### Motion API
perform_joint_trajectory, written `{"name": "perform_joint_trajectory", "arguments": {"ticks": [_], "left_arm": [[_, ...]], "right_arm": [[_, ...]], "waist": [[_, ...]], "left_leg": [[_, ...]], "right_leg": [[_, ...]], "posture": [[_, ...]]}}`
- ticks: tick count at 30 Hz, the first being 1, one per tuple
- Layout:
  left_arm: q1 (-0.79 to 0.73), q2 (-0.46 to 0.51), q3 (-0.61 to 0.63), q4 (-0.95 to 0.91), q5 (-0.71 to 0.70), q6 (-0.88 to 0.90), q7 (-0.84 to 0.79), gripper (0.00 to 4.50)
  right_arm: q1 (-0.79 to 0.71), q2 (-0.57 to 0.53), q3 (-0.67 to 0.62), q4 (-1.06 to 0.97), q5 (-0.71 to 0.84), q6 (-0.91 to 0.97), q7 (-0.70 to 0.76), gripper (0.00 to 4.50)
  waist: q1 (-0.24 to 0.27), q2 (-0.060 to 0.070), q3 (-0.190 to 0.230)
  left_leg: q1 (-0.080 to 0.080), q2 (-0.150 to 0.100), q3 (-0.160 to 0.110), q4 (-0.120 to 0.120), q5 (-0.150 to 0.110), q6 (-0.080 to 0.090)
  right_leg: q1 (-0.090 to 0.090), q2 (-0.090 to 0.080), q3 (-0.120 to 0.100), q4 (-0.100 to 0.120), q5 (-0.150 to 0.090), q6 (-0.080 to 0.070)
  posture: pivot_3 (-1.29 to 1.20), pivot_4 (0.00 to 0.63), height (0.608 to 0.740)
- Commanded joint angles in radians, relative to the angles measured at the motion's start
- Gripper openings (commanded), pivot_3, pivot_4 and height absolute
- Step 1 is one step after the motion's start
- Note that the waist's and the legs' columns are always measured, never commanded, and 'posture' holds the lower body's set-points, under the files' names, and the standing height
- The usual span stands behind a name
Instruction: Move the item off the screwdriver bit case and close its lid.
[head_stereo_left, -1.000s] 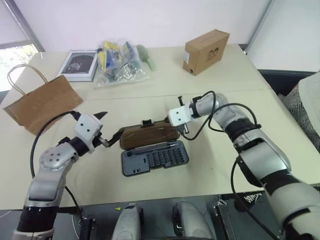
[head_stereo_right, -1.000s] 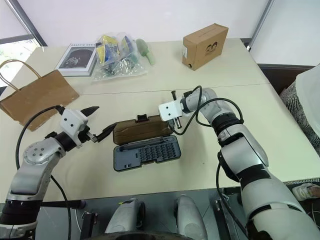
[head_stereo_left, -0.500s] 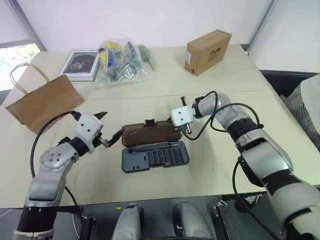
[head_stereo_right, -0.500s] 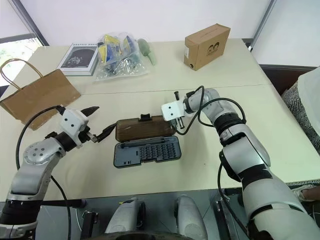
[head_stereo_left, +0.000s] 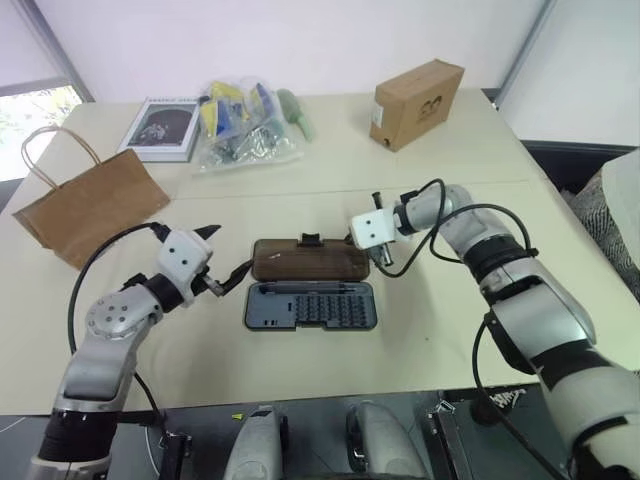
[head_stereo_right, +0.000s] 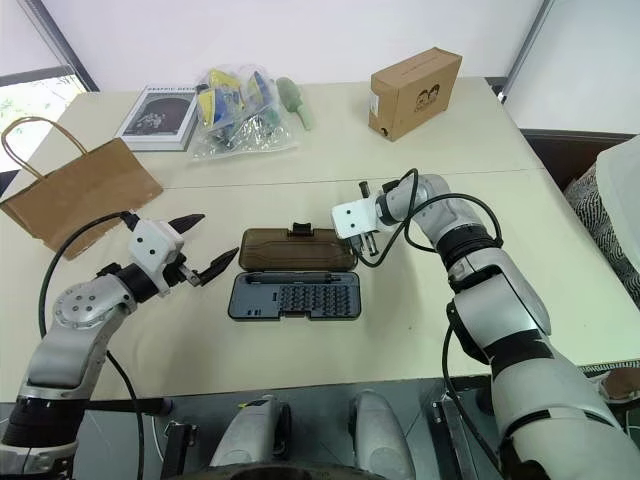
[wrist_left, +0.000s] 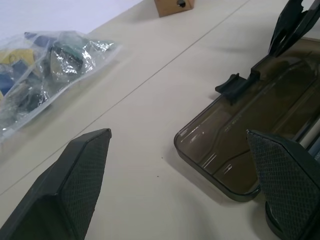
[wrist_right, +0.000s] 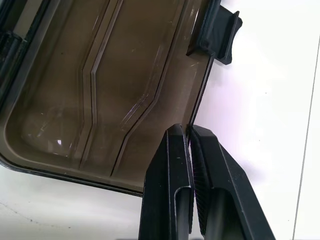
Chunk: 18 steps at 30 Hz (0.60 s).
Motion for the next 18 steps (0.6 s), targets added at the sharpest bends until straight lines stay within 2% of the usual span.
{"name": "perform_joint_trajectory", "arguments": {"ticks": [1,4,11,14,18], "left_arm": [[-0.015,-0.001,0.005,-0.002,0.005,-0.022,0.002,4.50],[-0.015,-0.002,0.006,-0.001,0.005,-0.024,0.002,4.50],[-0.012,-0.001,0.010,-0.001,0.003,-0.028,0.002,4.50],[-0.011,0.006,0.002,-0.008,-0.003,-0.026,-0.017,4.50],[-0.022,0.017,0.014,-0.060,-0.112,0.082,-0.080,4.50]], "right_arm": [[0.007,-0.013,-0.015,-0.027,0.012,0.010,0.017,0.06],[0.011,-0.010,-0.020,-0.035,0.021,0.024,0.027,1.03],[0.007,-0.027,-0.043,-0.085,0.064,0.052,0.101,4.20],[-0.012,-0.046,-0.093,-0.140,0.121,0.116,0.135,4.20],[0.004,-0.084,-0.225,-0.328,0.256,0.331,0.139,4.20]], "waist": [[0.000,0.000,0.000],[-0.001,0.000,0.000],[0.000,0.000,0.000],[0.001,0.001,0.001],[0.000,0.003,0.002]], "left_leg": [[0.000,0.000,0.000,0.000,0.000,0.000],[0.000,0.000,0.000,0.000,0.000,0.000],[0.000,0.000,0.000,0.000,0.000,0.000],[0.000,0.000,0.000,0.000,0.000,0.000],[-0.001,0.001,0.000,0.000,0.000,0.000]], "right_leg": [[0.000,0.000,0.000,0.000,0.000,0.000],[0.000,0.000,0.000,0.000,0.000,0.000],[0.000,0.001,0.000,0.000,0.000,0.000],[0.000,0.000,0.000,0.000,0.000,0.000],[0.000,0.000,0.000,0.000,0.000,0.000]], "posture": [[0.00,0.150,0.740],[0.00,0.150,0.740],[0.00,0.150,0.740],[0.00,0.150,0.740],[0.00,0.150,0.740]]}}
